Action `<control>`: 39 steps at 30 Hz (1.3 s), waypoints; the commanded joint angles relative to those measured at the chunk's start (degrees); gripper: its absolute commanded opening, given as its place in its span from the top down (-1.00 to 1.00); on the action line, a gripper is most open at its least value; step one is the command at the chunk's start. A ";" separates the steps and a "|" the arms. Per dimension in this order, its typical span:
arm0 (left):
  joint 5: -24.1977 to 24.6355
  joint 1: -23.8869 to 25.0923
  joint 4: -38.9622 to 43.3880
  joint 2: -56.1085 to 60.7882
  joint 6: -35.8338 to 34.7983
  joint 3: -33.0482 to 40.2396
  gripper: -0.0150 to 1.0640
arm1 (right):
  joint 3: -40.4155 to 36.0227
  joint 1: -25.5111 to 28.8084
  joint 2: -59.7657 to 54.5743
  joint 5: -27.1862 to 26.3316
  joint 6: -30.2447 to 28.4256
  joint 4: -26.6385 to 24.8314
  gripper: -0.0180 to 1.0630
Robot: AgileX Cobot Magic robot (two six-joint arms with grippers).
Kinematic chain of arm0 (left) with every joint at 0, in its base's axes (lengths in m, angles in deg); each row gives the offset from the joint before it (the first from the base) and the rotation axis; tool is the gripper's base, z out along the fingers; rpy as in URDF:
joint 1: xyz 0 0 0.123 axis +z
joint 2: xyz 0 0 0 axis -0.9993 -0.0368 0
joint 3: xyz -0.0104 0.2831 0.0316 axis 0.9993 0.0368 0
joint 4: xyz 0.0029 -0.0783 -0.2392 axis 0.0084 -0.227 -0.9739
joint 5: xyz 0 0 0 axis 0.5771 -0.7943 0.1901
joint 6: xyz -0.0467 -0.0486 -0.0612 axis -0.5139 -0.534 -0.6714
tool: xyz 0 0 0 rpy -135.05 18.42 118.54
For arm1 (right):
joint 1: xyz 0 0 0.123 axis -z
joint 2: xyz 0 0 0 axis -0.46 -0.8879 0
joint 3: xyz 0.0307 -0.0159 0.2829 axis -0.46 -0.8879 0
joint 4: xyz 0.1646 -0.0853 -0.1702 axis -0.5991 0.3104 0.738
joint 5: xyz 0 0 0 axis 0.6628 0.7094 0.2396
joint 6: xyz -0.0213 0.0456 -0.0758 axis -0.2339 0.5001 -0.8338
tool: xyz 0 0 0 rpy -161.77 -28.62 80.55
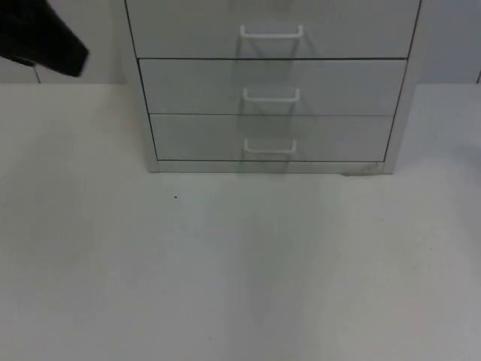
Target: Open the drawer with the left hand, place the block into the drawer with the right hand, then close the drawer with the left hand.
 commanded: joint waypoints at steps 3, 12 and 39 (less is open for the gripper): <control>-5.84 -10.27 6.86 -6.63 0.54 -3.03 -0.03 | 0.34 0.32 0.11 -0.79 -0.67 -0.12 -0.98; -10.16 -23.29 23.29 -19.09 0.32 -9.03 -0.03 | 0.34 0.32 0.11 -0.66 -0.67 -0.12 -0.98; -22.84 -29.97 63.67 -47.28 -12.95 -21.95 0.09 | 0.20 0.32 0.11 -1.99 -0.23 -0.19 -0.98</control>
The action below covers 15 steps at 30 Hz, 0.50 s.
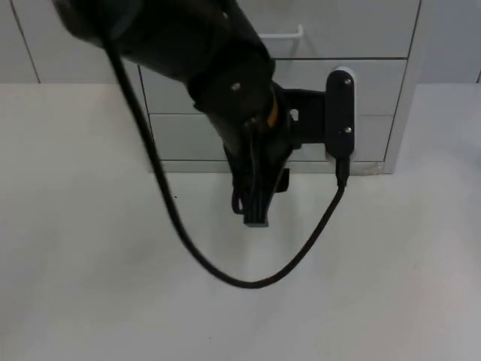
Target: Open the drawer with the left hand, place the block into the drawer with the right hand, then close the drawer with the left hand.
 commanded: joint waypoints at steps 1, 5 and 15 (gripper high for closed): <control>1.44 -0.27 4.41 -2.89 -3.89 -3.83 0.09 | 0.20 0.32 0.11 -1.12 -0.23 -0.19 -0.98; 2.99 0.36 6.68 -6.10 -5.52 -7.43 0.09 | 0.20 0.32 0.11 -1.23 -0.23 -0.19 -0.98; 4.47 2.29 8.97 -11.24 -6.62 -13.32 0.09 | 0.20 0.32 0.11 -2.03 0.21 -0.19 -0.98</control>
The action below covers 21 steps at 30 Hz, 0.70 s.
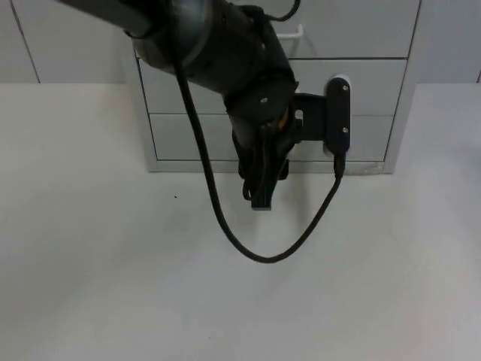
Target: Open the drawer with the left hand, place the block into the drawer with the right hand, then close the drawer with the left hand.
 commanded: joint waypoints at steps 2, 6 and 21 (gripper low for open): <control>-0.92 0.31 0.68 -0.55 -0.89 -0.55 0.09 | 0.20 0.32 0.11 -0.82 0.16 -0.19 -0.98; -1.32 0.31 1.69 -2.01 -0.98 -0.69 0.09 | 0.20 0.32 0.11 -0.82 0.16 -0.19 -0.98; -2.85 0.31 2.57 -5.78 -3.14 -2.96 0.09 | 0.20 0.32 0.11 -2.09 0.93 -0.19 -0.98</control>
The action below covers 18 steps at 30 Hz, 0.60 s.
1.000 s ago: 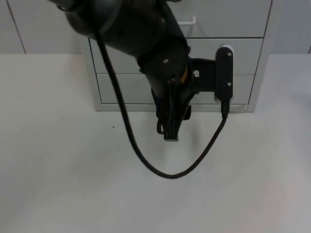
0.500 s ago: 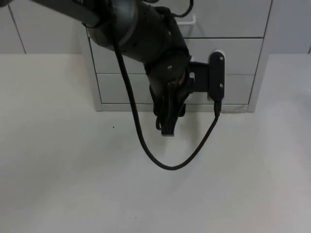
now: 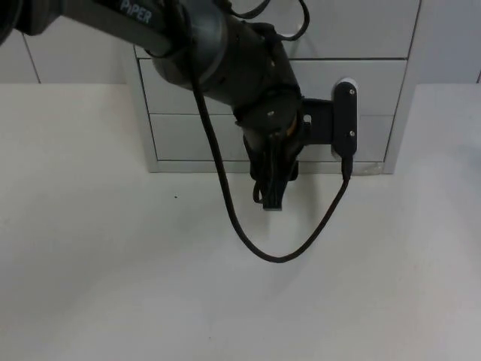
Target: Open the drawer with the left hand, place the block into the drawer with the right hand, then close the drawer with the left hand.
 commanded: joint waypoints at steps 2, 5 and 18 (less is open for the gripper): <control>0.38 0.11 0.92 -2.21 -0.57 0.05 0.09 | 0.20 0.32 0.11 -0.59 0.25 -0.19 -0.98; 0.52 0.11 1.17 -2.87 -0.57 0.05 0.09 | 0.20 0.32 0.11 -0.59 0.25 -0.19 -0.98; 5.88 0.11 -2.70 -4.39 -0.25 0.05 0.23 | 0.20 0.32 0.11 -1.39 0.20 -0.19 -0.98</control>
